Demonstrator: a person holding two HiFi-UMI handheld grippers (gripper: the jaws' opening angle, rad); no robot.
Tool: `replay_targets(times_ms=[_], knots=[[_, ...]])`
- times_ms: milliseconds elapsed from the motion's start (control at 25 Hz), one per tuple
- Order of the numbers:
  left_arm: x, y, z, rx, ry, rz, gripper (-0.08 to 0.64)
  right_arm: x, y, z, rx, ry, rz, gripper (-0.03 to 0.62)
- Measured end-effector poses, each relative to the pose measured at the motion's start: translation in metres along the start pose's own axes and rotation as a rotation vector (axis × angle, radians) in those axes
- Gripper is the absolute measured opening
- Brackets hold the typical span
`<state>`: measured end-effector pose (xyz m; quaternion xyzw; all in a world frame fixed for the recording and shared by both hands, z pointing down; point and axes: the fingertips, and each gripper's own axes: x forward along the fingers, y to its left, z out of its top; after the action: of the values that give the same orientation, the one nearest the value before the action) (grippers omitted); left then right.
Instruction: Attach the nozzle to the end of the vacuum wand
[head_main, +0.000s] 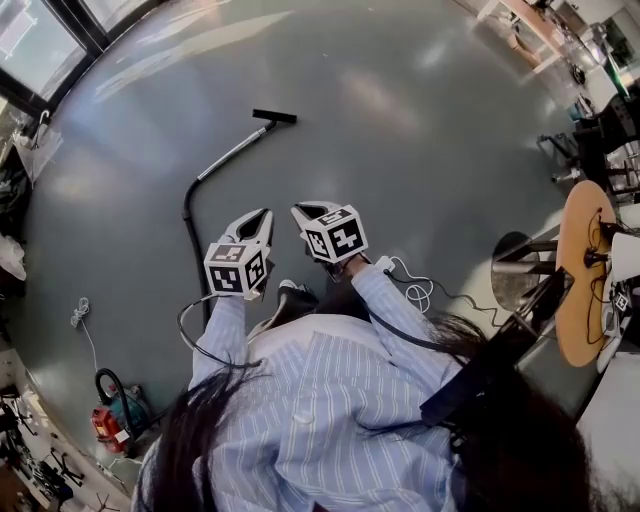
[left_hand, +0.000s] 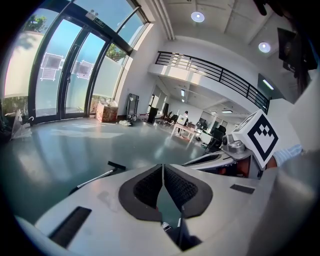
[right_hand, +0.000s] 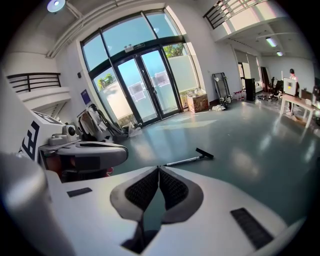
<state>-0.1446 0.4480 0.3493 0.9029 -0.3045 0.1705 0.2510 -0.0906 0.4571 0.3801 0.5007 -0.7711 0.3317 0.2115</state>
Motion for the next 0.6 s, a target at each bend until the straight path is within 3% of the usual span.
replay_targets(times_ms=[600], knots=[[-0.011, 0.005, 0.003, 0.017, -0.003, -0.014, 0.017, 0.004, 0.018, 0.003, -0.018, 0.011, 0.012, 0.012]])
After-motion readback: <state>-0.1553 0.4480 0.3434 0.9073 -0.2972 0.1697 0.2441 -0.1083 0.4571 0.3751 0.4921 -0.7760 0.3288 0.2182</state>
